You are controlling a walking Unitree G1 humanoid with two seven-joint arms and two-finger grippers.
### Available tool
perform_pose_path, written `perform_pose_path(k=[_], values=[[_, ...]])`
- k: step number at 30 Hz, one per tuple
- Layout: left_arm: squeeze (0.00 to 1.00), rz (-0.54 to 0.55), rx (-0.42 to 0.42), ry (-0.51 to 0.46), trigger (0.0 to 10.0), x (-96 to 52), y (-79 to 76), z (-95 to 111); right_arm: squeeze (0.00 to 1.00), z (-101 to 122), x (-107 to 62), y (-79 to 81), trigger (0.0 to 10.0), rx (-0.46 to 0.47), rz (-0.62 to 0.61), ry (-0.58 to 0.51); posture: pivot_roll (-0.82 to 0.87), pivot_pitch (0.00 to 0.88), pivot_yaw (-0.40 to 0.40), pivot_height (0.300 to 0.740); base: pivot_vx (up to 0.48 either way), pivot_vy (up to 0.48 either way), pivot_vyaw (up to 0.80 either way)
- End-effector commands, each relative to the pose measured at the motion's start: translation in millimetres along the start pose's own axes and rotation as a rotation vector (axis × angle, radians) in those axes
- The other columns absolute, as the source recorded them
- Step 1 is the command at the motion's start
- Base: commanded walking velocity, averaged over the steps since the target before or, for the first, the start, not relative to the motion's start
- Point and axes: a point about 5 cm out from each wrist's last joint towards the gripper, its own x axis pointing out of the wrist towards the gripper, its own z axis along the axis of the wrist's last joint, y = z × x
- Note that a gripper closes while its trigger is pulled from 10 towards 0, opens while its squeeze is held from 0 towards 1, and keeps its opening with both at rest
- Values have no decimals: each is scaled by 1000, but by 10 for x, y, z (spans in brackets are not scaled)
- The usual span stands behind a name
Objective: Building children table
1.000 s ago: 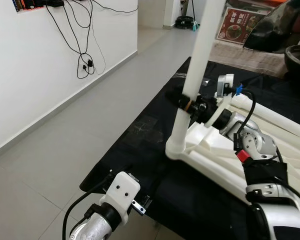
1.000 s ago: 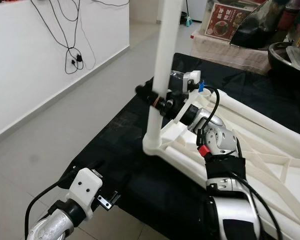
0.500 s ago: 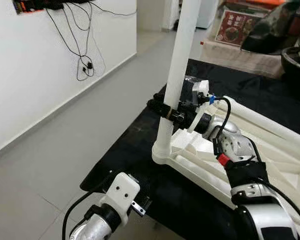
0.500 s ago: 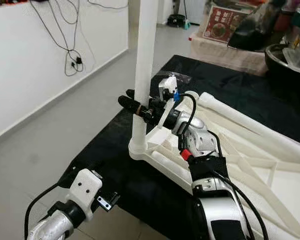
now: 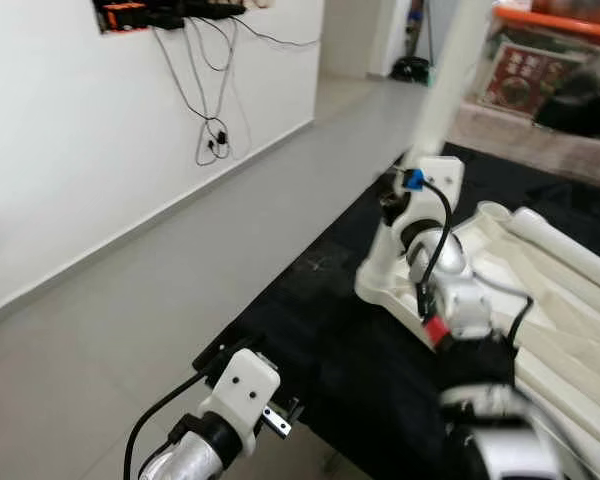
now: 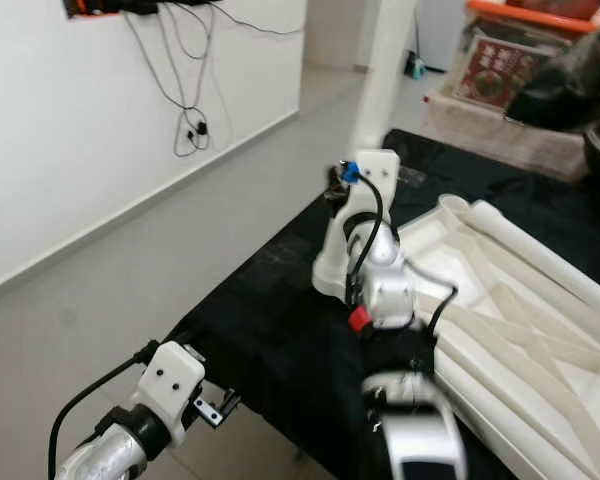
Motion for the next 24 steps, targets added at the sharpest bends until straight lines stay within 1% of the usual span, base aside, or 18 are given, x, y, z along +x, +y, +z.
perform_pose_path(k=[1,2,3,4,5,7,8,9,10,11,13,14,15,17,18,19,21,24], values=[[0,-7,1,7,10000,-4,-21,-21,0,-344,-111,-295,0,-47,-203,142,120,60,-55,740,0,0,0],[0,-7,1,7,10000,-4,-23,-24,0,-334,-122,-245,3137,-30,-199,125,123,58,-52,740,0,0,0],[0,-7,1,7,10000,-4,-23,-24,0,-334,-122,-245,3137,-30,-199,125,123,58,-52,740,0,0,0],[0,-6,1,7,10000,-3,-25,-24,0,-312,-99,-178,10000,13,-153,102,119,54,-55,740,0,0,0],[0,-4,1,7,10000,-4,-27,-27,27,-249,-66,-103,10000,40,-90,47,120,53,-55,740,0,0,0],[0,-3,0,7,10000,-4,-27,-28,27,-203,-46,-59,10000,54,-50,9,120,53,-55,740,0,0,0],[0,-4,0,7,10000,-4,-27,-29,1000,-140,-22,10,10000,98,25,-33,119,51,-55,740,0,0,0],[0,-4,0,7,10000,-4,-27,-31,792,-82,8,95,10000,149,148,-61,120,48,-55,740,0,0,0],[0,-4,0,7,10000,-4,-27,-31,792,-82,8,95,10000,149,148,-61,120,48,-55,740,0,0,0],[0,-5,0,7,10000,-3,-27,-31,0,-28,16,164,10000,209,266,-69,120,48,-55,740,0,0,0],[0,-5,0,7,10000,-3,-27,-31,0,-28,16,164,10000,209,266,-69,120,48,-55,740,0,0,0],[0,-5,0,7,10000,-2,-27,-33,0,16,12,221,10000,275,410,-63,121,43,-52,740,0,0,0],[0,-5,0,7,10000,-2,-27,-33,0,16,12,221,10000,275,410,-63,121,43,-52,740,0,0,0],[0,-7,0,7,10000,3,-25,-35,0,65,-125,253,10000,351,907,11,122,50,-58,740,0,0,0],[0,-7,0,7,10000,3,-25,-35,0,65,-125,253,10000,351,907,11,122,50,-58,740,0,0,0],[0,-7,0,7,10000,7,-23,-34,0,76,-210,230,10000,378,1102,43,121,52,-58,740,0,0,0],[0,-7,2,6,10000,11,-19,-32,0,54,-335,183,10000,361,1346,93,125,54,-62,740,0,0,0],[0,-3,3,5,10000,11,-14,-28,0,-8,-402,163,10000,322,1504,132,127,57,-62,740,0,0,0]])
